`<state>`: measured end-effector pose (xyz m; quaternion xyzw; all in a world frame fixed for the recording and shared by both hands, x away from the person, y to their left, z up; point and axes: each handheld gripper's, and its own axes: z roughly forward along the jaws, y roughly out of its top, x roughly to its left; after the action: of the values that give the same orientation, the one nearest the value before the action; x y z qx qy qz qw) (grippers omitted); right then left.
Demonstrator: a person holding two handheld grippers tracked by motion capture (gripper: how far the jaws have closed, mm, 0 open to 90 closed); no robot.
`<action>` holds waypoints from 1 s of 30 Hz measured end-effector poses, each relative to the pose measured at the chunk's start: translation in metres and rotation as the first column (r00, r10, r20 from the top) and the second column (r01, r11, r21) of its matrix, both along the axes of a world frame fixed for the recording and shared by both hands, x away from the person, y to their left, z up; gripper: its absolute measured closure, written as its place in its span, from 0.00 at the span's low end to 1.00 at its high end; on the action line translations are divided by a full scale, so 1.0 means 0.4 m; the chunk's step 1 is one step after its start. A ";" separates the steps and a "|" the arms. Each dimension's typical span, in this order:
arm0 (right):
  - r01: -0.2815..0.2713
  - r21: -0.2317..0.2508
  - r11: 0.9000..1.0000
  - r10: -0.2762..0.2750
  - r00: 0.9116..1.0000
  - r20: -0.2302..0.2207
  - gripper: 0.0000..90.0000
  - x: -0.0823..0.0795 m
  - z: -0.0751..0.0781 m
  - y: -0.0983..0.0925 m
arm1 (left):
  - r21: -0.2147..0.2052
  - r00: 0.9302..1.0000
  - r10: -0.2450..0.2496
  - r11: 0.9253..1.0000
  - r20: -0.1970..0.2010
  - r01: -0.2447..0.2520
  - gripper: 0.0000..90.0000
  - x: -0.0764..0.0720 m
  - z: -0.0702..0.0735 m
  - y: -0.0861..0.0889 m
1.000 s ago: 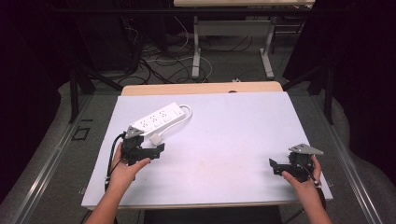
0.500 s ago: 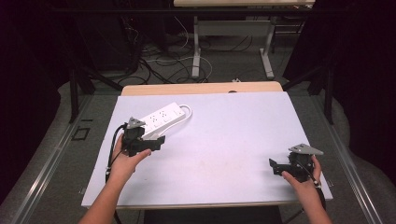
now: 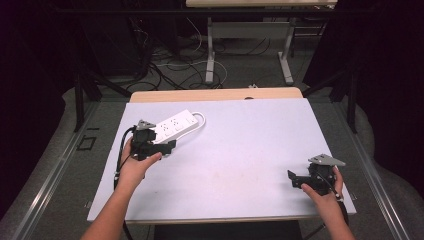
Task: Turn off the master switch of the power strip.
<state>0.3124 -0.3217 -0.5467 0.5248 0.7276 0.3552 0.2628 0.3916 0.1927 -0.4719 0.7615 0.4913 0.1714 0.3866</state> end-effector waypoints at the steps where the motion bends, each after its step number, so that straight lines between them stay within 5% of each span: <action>1: 0.002 0.001 1.000 -0.002 1.000 0.000 0.01 0.000 0.000 0.001 | 0.014 1.000 -0.005 1.000 0.007 0.004 0.18 0.003 0.002 0.001; 30: 0.001 0.001 1.000 -0.001 1.000 0.000 0.01 0.000 0.000 0.001 | 0.058 1.000 0.018 0.998 -0.009 -0.017 0.21 0.096 0.010 -0.041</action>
<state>0.3123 -0.3214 -0.5468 0.5254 0.7271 0.3554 0.2626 0.4300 0.1764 -0.4681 0.7688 0.4945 0.1853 0.3606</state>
